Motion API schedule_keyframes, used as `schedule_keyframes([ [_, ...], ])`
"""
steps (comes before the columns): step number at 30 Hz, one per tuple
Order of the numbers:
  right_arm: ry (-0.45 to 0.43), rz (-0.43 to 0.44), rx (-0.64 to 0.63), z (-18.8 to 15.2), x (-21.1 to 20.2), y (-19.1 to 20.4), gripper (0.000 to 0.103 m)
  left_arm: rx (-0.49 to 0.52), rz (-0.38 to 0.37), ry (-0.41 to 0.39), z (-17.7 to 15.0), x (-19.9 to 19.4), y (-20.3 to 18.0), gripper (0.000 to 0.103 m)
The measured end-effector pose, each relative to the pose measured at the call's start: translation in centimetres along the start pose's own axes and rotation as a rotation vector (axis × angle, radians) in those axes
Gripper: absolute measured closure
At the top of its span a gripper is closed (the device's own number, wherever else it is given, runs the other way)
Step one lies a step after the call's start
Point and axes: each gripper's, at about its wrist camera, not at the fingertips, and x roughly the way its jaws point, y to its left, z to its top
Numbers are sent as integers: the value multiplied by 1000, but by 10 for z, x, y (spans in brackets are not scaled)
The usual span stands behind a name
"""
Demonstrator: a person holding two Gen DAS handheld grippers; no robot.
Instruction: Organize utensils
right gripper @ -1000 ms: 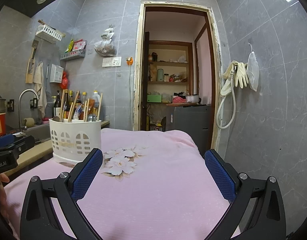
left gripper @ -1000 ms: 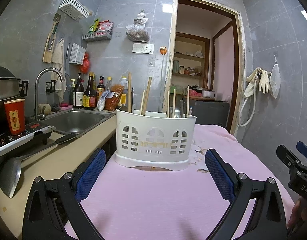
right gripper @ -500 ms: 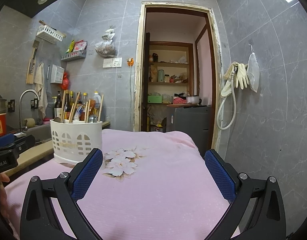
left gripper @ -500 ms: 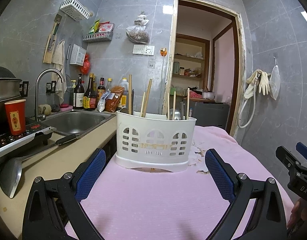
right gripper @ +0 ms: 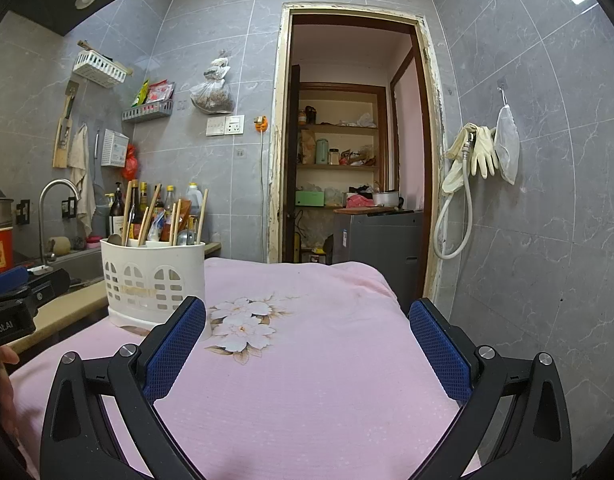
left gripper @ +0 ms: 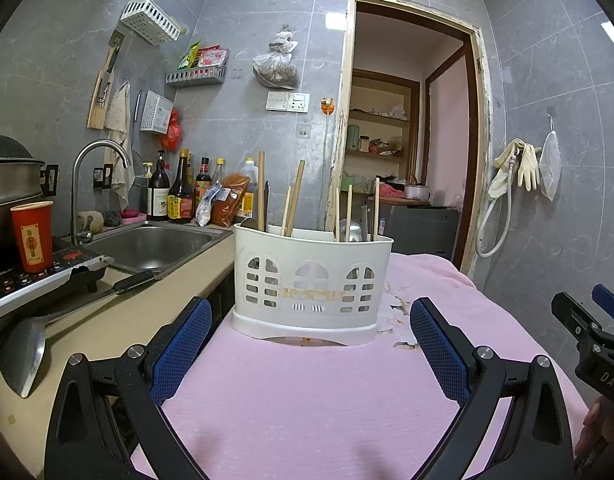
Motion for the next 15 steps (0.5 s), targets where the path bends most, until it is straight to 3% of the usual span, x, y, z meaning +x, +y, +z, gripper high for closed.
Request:
schedule_keyframes([
  [15,7,2,-4,2,0,3,0,-19,-23,28,-1,3,-2,5],
])
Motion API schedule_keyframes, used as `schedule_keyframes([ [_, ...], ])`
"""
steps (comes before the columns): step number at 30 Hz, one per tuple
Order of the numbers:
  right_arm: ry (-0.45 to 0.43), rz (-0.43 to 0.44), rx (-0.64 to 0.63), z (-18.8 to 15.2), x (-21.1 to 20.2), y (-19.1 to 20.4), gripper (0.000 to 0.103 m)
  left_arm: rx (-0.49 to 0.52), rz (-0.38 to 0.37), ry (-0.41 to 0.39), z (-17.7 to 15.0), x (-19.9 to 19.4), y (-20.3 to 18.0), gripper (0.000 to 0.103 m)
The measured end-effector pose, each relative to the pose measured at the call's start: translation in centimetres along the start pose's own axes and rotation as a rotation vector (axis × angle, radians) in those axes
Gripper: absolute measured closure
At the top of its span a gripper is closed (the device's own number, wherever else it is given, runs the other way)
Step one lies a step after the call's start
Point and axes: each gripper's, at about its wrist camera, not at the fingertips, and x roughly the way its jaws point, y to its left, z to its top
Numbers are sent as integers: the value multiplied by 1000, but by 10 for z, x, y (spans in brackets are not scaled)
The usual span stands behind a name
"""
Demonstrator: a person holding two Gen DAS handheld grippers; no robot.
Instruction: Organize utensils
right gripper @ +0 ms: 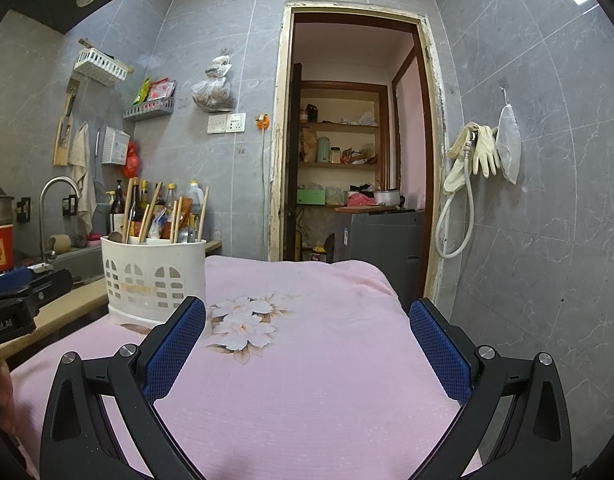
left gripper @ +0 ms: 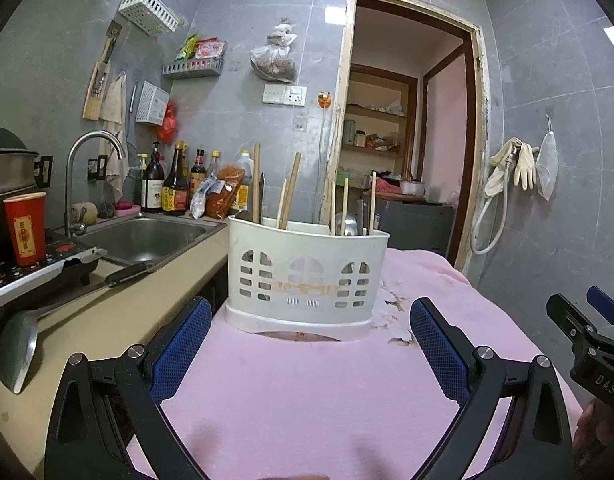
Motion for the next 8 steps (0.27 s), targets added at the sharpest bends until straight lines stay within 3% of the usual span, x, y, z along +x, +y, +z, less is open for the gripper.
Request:
schedule_keyframes([
  [8,7,4,-5,-1,2,2,0,5,8,2,-1,1,-1,5],
])
